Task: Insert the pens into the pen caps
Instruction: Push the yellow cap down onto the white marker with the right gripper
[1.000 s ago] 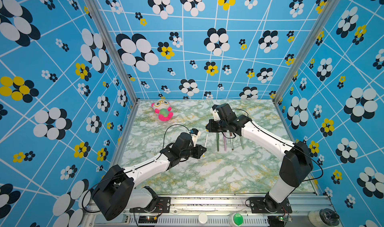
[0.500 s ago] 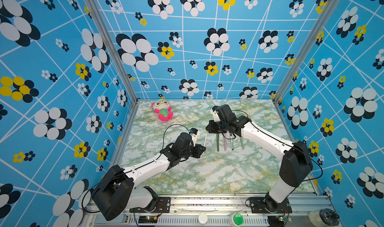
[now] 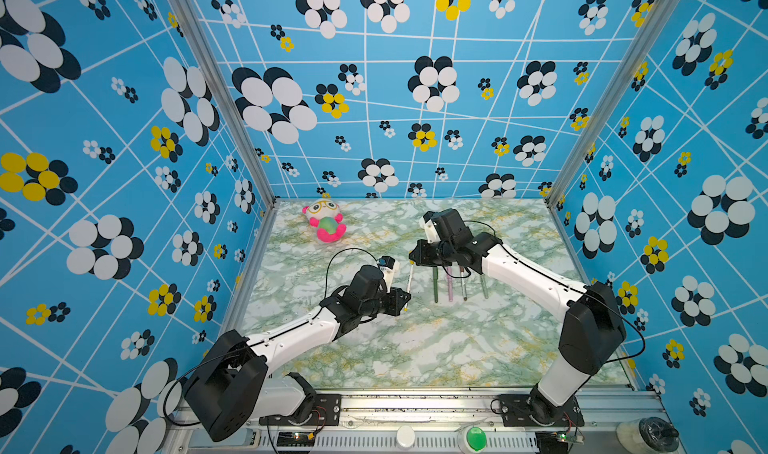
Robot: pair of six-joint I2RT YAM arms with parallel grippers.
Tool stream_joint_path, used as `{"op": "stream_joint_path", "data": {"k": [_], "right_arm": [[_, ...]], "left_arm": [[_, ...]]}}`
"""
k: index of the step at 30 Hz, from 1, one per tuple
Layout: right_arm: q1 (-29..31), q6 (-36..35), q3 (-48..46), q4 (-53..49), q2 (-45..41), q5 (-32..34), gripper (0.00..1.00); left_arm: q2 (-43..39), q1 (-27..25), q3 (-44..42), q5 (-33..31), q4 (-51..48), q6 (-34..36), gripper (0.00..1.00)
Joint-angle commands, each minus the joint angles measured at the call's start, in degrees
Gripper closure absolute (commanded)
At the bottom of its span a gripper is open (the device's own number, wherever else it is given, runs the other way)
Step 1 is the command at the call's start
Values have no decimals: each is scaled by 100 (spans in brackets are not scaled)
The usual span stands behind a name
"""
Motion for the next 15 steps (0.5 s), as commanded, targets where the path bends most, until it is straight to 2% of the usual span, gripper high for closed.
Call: {"op": "stream_joint_path", "data": {"k": [1, 15], "right_arm": [[-40, 109, -151, 53, -83, -147, 92], [-37, 144, -295, 133, -116, -146, 92]], "left_arm": [[-96, -30, 25, -137, 83, 34, 100], [-256, -31, -52, -253, 131, 16, 100]]}}
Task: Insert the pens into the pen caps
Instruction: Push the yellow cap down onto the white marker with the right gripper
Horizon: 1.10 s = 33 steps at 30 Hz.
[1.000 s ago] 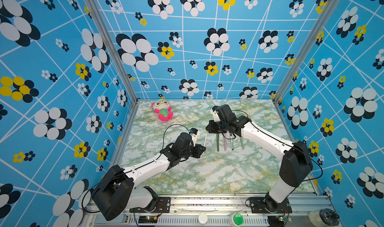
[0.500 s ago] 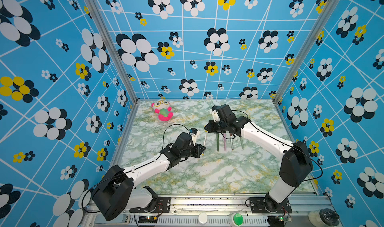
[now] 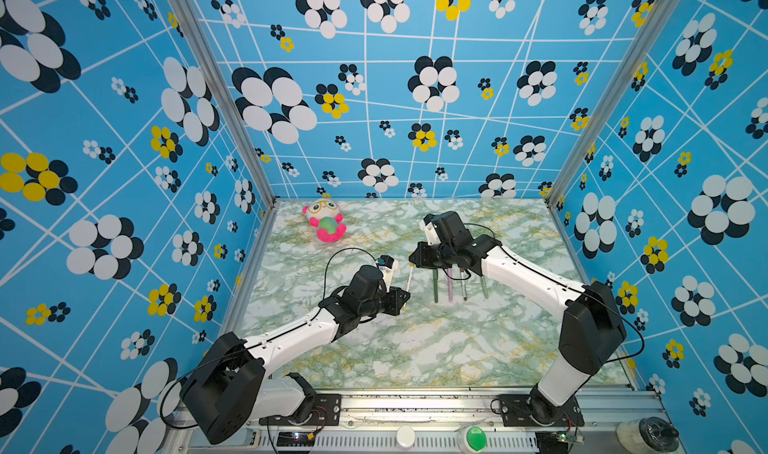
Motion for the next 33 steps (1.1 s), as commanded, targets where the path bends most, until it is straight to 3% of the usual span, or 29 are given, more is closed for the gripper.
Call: {"op": "stream_joint_path", "data": {"k": [1, 33], "right_arm": [[-17, 85, -112, -7, -120, -89, 92], [133, 430, -805, 882, -335, -514, 93]], "left_arm": [[-147, -22, -44, -128, 158, 11, 100], [11, -23, 224, -347, 729, -61, 100]]}}
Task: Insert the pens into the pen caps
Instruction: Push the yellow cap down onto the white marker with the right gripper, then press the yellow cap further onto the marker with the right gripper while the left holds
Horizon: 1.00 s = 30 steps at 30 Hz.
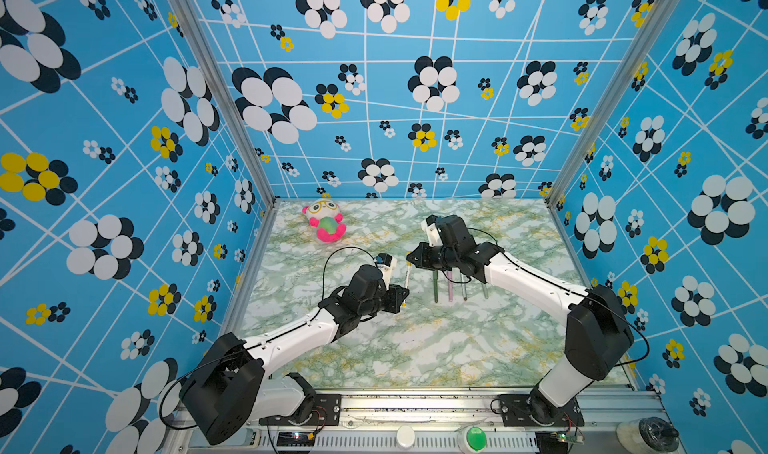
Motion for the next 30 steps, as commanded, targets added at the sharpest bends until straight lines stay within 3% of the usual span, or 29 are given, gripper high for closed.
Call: {"op": "stream_joint_path", "data": {"k": [1, 14, 30], "right_arm": [[138, -18, -206, -61, -104, -256, 93], [239, -158, -812, 1059, -353, -495, 93], [262, -294, -726, 812, -369, -584, 92]], "left_arm": [[21, -17, 247, -76, 590, 10, 100], [89, -18, 442, 84, 743, 45, 100], [0, -14, 628, 226, 692, 456, 100]]}}
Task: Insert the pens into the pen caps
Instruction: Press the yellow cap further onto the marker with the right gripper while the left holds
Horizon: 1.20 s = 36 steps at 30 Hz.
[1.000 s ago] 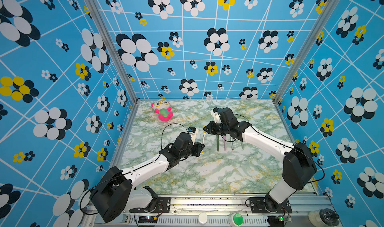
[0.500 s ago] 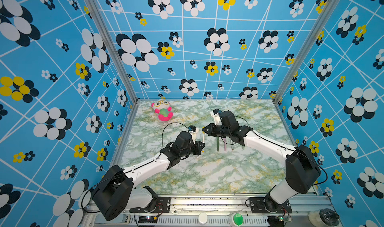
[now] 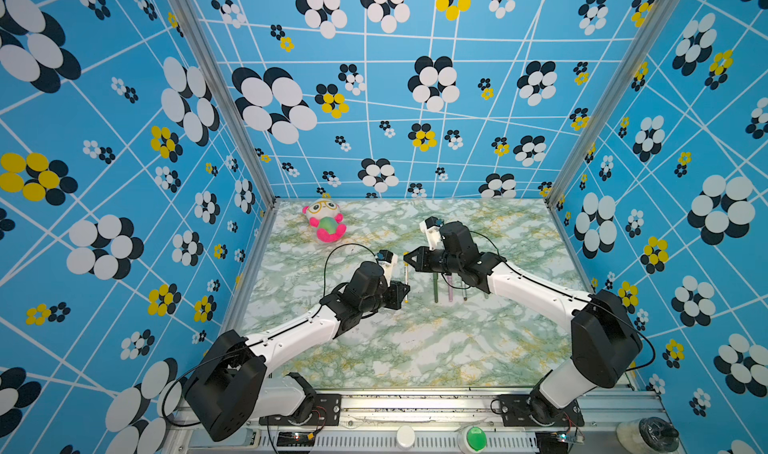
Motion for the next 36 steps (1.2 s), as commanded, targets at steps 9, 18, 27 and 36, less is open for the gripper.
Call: {"op": "stream_joint_path", "data": {"k": [9, 18, 27, 36], "right_arm": [[167, -416, 267, -799, -246, -216, 78], [168, -606, 213, -1012, -439, -36, 69], [168, -571, -1, -919, -620, 34, 73], [168, -571, -31, -937, -649, 79, 86]], "left_arm": [[-12, -20, 314, 590, 775, 480, 100], [-38, -20, 207, 519, 801, 348, 100], [30, -22, 218, 70, 775, 62, 100], [76, -24, 237, -85, 827, -62, 100]]}}
